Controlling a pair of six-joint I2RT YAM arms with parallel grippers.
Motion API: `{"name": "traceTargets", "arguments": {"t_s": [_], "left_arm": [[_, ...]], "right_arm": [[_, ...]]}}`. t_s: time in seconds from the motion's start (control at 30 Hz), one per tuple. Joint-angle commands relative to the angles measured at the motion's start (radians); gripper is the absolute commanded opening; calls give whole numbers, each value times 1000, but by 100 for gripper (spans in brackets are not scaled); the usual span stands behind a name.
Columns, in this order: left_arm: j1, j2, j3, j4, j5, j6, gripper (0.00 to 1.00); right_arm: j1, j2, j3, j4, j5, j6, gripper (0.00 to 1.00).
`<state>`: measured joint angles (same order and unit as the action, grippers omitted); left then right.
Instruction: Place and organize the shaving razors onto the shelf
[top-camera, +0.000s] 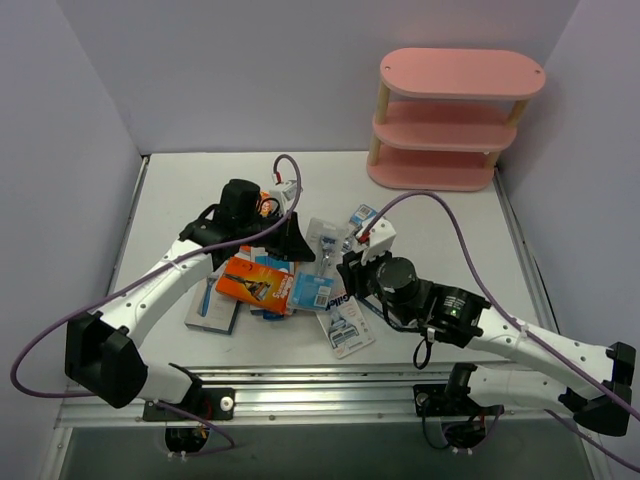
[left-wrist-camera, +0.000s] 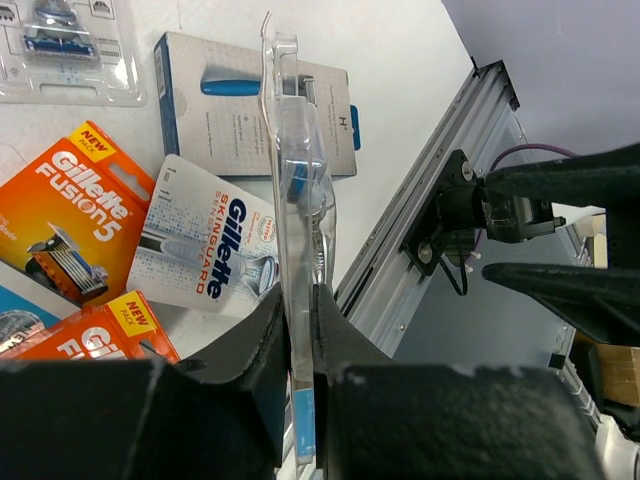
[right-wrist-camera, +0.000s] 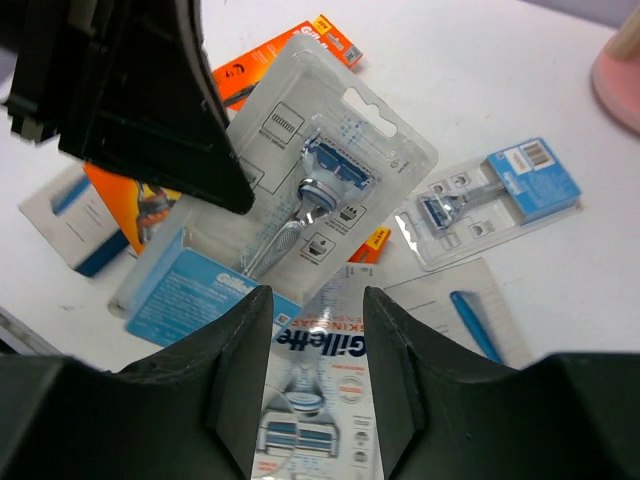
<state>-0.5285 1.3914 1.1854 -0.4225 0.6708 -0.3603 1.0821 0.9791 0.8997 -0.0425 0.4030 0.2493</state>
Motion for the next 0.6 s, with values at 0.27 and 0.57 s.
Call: {"name": "traceTargets", "arguments": {"t_s": [0.27,0.57], "left_arm": [[-5,40,91,-156,59,-28,2],[-60,32,123,-232,133,-46,2]], "right_arm": [[232,-48,-24,-37,183,-531,52],[351,-39,-68,-34,238,-731,64]]}}
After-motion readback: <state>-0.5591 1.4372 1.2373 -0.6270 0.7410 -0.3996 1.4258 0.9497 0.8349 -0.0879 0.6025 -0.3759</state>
